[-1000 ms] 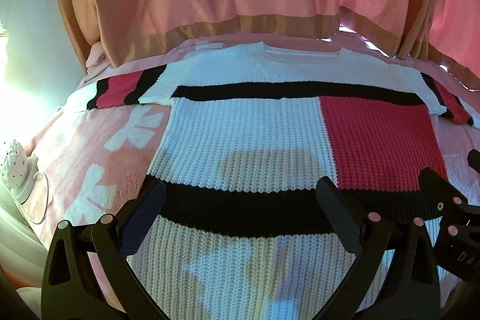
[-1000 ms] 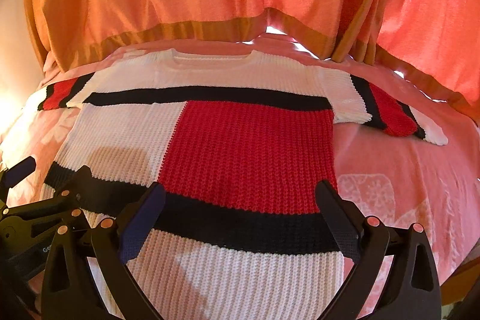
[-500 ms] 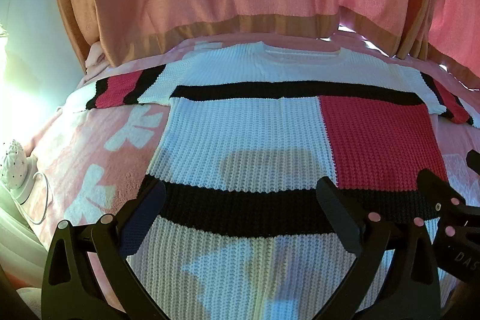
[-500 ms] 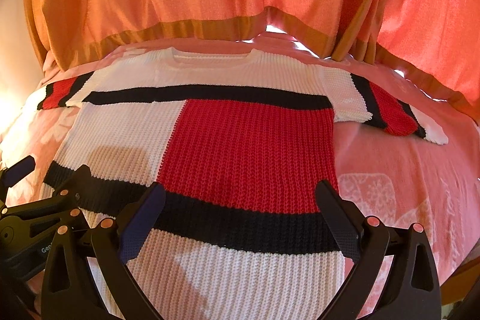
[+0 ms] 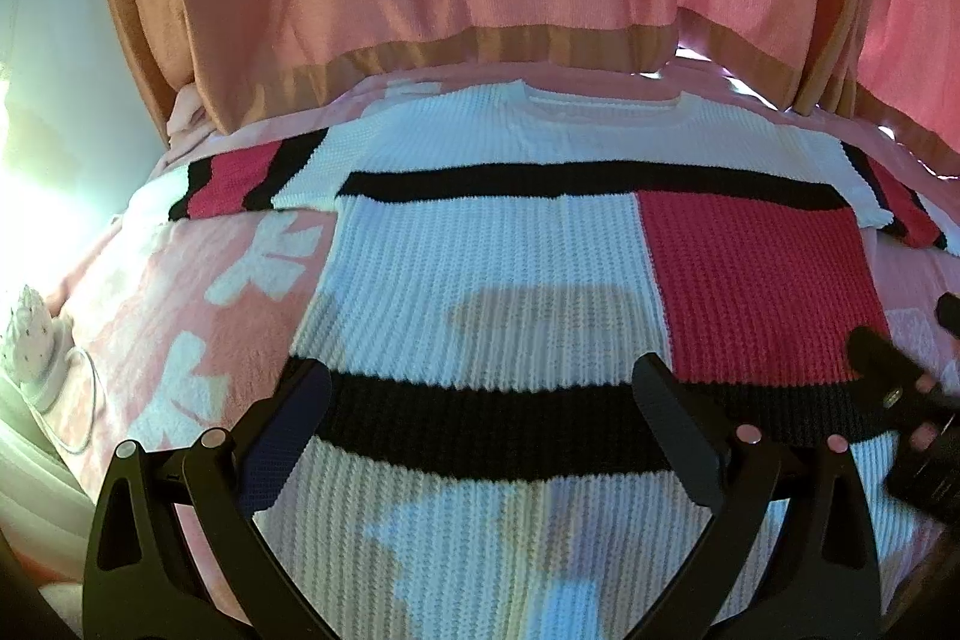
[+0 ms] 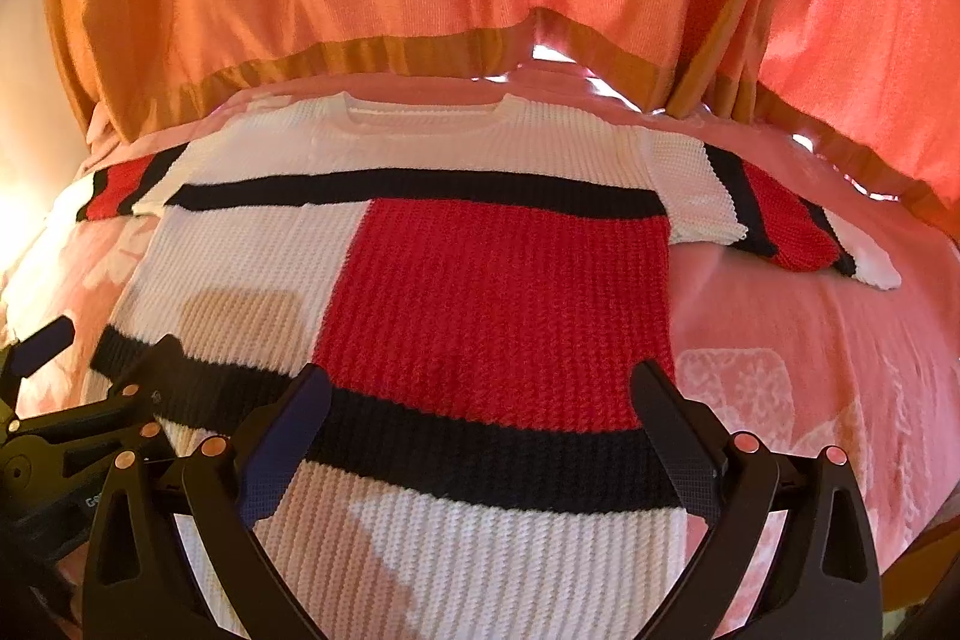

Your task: Fold small clothes

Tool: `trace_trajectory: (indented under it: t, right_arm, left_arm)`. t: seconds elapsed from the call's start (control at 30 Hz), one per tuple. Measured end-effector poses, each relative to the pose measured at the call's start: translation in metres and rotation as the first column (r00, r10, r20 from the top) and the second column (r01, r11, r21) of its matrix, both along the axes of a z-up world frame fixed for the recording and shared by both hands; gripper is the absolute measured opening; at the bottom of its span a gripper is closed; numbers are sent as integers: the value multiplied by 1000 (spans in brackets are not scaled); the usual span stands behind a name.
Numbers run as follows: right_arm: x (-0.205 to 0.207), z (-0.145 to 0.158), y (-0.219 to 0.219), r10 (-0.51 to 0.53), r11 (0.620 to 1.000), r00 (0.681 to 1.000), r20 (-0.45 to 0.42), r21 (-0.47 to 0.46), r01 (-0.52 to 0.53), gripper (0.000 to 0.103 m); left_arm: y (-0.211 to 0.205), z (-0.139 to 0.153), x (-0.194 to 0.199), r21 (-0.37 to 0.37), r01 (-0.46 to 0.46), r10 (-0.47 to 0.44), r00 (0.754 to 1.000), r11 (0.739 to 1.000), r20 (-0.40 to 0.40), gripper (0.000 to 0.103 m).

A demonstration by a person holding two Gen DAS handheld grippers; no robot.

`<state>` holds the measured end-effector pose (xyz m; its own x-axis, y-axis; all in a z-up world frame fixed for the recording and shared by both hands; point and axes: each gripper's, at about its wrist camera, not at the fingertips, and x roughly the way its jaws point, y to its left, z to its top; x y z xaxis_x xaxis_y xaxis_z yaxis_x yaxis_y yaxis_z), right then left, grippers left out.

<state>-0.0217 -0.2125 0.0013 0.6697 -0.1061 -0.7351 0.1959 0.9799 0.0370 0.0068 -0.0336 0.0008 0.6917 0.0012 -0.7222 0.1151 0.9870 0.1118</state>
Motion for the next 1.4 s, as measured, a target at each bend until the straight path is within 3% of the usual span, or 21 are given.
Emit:
trace_trajectory:
  t: [0.17,0.3,0.47,0.53,0.6,0.7,0.77,0.8,0.83,0.87,0.9,0.97,1.07,1.1,1.2,1.3,1.4]
  right_arm:
    - [22,26,-102,-170,982,985,13,81,168,98]
    - [43,25,-216,-379,923,925,-23,61,380,98]
    - [43,-20,-355,-598,791,796,-96,89,605,98]
    - [42,-46,-395,-652,745,745,-141,60,664,97]
    - [43,-65,-417,-678,718,715,-172,53,694,97]
    - [43,-89,-444,-690,696,695,-203,77,714,91]
    - [46,-98,-452,-674,703,713,-192,129,699,75]
    - [50,-98,-451,-675,704,715,-182,131,698,74]
    - [54,-96,-451,-665,718,730,-158,136,683,56]
    - [58,-94,-452,-650,731,745,-149,147,667,28]
    - [60,-90,-452,-641,737,754,-141,162,657,16]
    - [66,-67,-441,-624,747,778,-72,234,622,15]
    - [94,-8,-391,-504,840,860,82,279,465,15]
    - [110,19,-359,-420,884,896,146,288,367,15]
    - [153,63,-272,-196,951,951,240,283,125,15]
    - [202,82,-150,73,961,964,257,242,-137,15]
    - [237,62,-60,231,937,952,203,218,-273,21]
  left_arm:
    - [-6,34,24,54,28,-32,996,998,79,98]
    - [-24,50,54,91,57,-68,990,994,122,98]
    - [-38,37,81,14,79,-80,992,997,97,98]
    - [-46,25,90,-8,83,-83,996,997,39,98]
    - [-54,18,94,-24,108,-108,994,994,3,98]
    - [-63,7,96,13,121,-121,993,993,2,98]
    - [-65,1,97,28,136,-136,991,990,-14,98]
    - [-64,-3,98,30,137,-137,990,990,-27,98]
    - [-64,-4,99,28,136,-135,990,990,-35,98]
    - [-63,-5,100,23,135,-134,990,991,-41,98]
    - [-62,-6,100,19,134,-133,990,991,-46,98]
    - [-60,-4,101,13,130,-129,991,991,-46,98]
    - [-56,4,102,-9,118,-119,992,993,-31,98]
    - [-55,6,103,-18,116,-116,993,993,-27,98]
    - [-48,15,102,-43,100,-101,995,994,-8,98]
    - [-39,21,102,-64,76,-77,997,995,0,98]
    - [-27,27,105,-72,51,-49,999,996,21,98]
